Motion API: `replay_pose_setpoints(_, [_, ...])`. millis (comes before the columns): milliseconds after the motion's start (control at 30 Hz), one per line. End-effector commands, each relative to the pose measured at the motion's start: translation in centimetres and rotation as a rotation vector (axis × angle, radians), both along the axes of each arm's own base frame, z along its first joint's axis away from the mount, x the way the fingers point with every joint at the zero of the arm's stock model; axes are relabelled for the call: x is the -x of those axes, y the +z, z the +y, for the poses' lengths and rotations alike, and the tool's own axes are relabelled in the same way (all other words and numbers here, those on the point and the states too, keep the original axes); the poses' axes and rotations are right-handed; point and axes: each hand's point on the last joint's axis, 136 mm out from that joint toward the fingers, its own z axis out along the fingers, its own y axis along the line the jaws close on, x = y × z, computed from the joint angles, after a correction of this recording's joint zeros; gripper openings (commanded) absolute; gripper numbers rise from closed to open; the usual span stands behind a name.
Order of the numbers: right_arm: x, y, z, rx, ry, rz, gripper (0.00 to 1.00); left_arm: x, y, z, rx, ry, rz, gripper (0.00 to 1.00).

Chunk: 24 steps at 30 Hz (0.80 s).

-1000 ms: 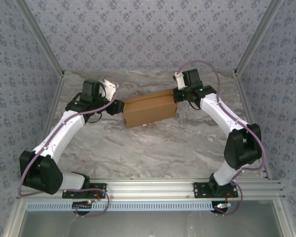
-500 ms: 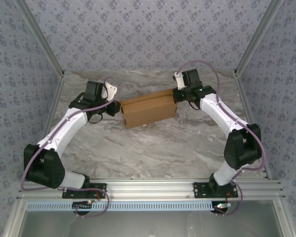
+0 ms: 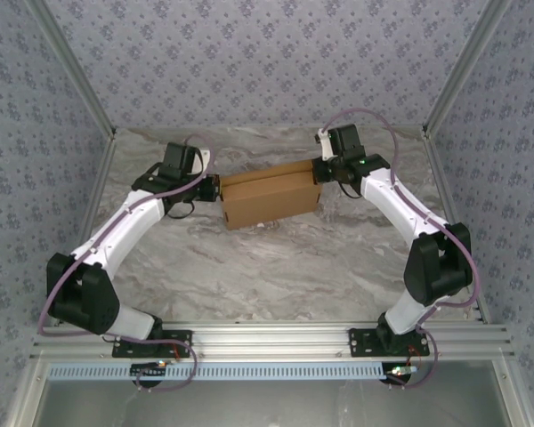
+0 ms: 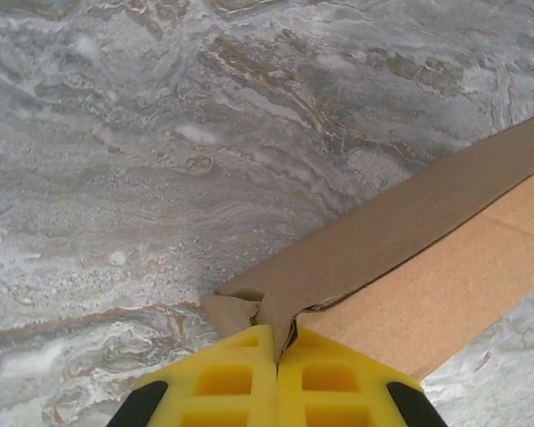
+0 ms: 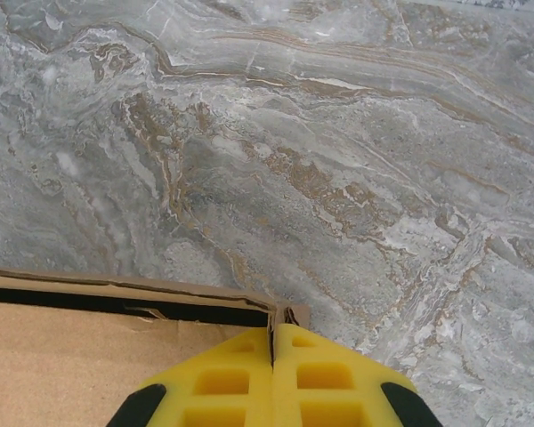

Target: Fold the paper box

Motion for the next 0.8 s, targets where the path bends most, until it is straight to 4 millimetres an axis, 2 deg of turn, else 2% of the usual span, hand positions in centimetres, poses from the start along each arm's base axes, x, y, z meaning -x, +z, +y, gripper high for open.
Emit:
replay_pose_setpoints(0, [2.2,-2.0,0.8,-0.016,-0.007,0.126,0.02,-0.3,1.0,-1.0,0.084,0.081,0.043,0.01])
replay_pose_setpoints(267, [2.3,-2.1,1.3,-0.024,-0.022,0.136,0.02,-0.6,1.5,-1.1,0.155,0.167,0.035,0.00])
replay_pose_setpoints(533, [2.5,-3.1,1.0,-0.005,-0.023,0.148,0.02,-0.5,0.7,-0.3,0.151,0.245,0.020,0.00])
replay_pose_setpoints(767, [2.8,-3.8,0.8,0.000,-0.026,0.136,0.02,0.2,-0.9,-0.1,0.095,0.300,-0.014,0.00])
